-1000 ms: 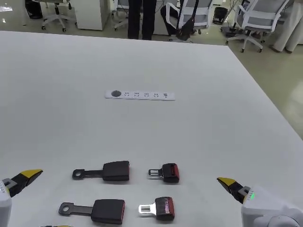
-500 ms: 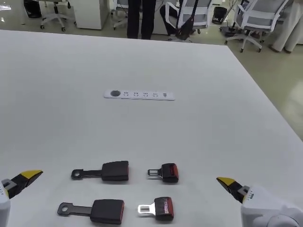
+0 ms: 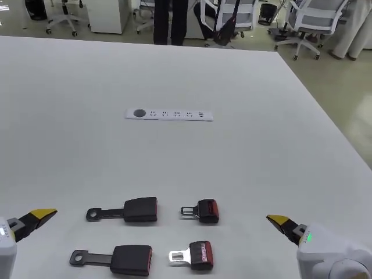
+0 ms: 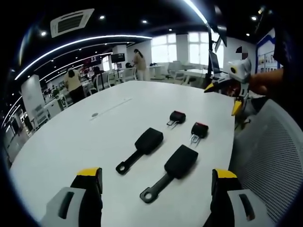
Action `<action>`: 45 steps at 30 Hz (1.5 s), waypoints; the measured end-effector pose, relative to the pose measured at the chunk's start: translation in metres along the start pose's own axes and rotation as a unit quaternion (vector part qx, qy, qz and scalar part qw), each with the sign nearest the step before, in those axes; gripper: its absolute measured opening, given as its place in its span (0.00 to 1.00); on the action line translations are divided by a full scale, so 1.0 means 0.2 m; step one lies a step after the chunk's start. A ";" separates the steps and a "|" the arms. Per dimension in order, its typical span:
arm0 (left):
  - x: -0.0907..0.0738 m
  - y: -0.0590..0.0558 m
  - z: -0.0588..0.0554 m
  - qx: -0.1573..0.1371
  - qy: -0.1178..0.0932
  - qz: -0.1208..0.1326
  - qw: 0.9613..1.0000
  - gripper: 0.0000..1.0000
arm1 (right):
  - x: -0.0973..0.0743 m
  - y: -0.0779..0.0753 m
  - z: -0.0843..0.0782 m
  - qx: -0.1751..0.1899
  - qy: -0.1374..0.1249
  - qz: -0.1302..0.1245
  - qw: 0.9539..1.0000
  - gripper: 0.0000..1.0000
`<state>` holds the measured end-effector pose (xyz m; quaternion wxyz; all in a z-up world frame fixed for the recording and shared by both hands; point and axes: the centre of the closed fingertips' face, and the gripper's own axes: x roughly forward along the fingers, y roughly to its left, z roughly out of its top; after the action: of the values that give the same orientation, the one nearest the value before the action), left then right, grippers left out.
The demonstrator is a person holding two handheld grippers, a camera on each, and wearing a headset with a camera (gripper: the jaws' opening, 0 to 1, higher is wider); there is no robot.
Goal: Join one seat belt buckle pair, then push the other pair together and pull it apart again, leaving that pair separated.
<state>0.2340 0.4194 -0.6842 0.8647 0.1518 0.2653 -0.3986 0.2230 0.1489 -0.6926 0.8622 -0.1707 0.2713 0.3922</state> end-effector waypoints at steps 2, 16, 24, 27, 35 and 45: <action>0.01 0.00 0.00 0.003 0.003 -0.005 1.000 0.96 | 0.00 0.00 0.00 -0.007 0.003 0.004 1.000 0.99; 0.12 -0.03 0.01 0.055 0.046 -0.062 0.995 0.82 | 0.05 -0.01 -0.03 -0.058 0.024 0.059 0.996 0.89; 0.19 -0.05 -0.05 0.094 0.080 -0.106 0.987 0.69 | 0.12 0.00 -0.04 -0.095 0.035 0.087 0.991 0.80; 0.22 -0.05 -0.07 0.109 0.092 -0.119 0.983 0.66 | 0.14 0.01 -0.04 -0.108 0.039 0.099 0.988 0.77; 0.30 -0.09 -0.09 0.152 0.118 -0.158 0.968 0.59 | 0.21 0.04 -0.05 -0.132 0.046 0.125 0.982 0.70; 0.36 -0.13 -0.13 0.194 0.149 -0.192 0.950 0.50 | 0.29 0.10 -0.06 -0.155 0.057 0.154 0.974 0.64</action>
<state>0.2444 0.3710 -0.7496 0.6759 0.3206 0.3329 -0.5741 0.2354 0.1891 -0.7386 0.7374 -0.2809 0.2789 0.5473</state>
